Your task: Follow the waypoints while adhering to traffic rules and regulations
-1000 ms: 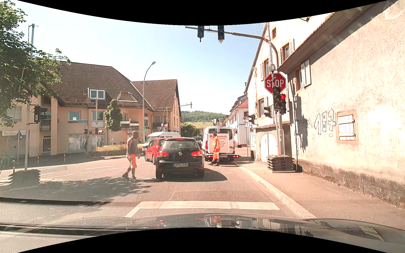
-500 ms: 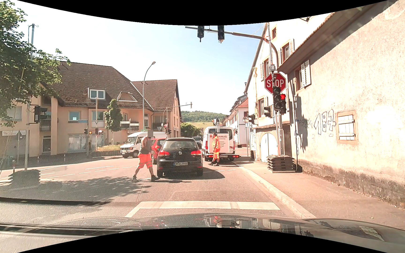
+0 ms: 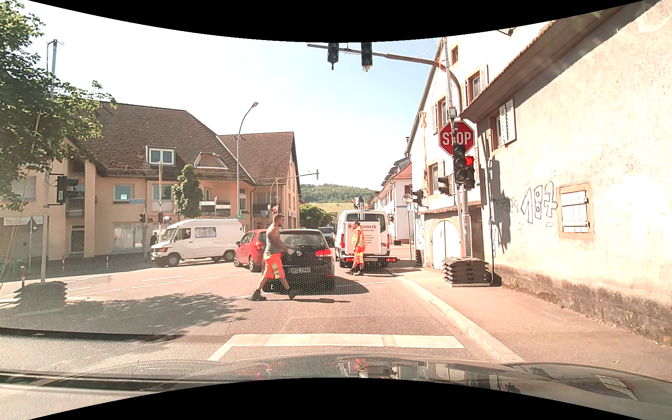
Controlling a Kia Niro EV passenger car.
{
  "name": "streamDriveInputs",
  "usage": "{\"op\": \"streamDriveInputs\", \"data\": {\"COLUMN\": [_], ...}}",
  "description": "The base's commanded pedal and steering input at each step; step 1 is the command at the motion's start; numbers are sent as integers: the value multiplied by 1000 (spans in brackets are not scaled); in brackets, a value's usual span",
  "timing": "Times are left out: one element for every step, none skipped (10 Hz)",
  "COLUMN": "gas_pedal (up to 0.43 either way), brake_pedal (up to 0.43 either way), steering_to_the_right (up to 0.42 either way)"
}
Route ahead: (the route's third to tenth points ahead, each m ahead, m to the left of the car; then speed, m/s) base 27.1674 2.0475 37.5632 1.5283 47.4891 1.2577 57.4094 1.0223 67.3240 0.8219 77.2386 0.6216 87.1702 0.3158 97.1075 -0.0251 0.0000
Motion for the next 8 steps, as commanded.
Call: {"op": "streamDriveInputs", "data": {"gas_pedal": [0,0,0,0,0,0,0,0], "brake_pedal": [262,262,262,256,262,262,262,262], "steering_to_the_right": [-6,-6,-6,-6,-6,-6,-6,-6]}}
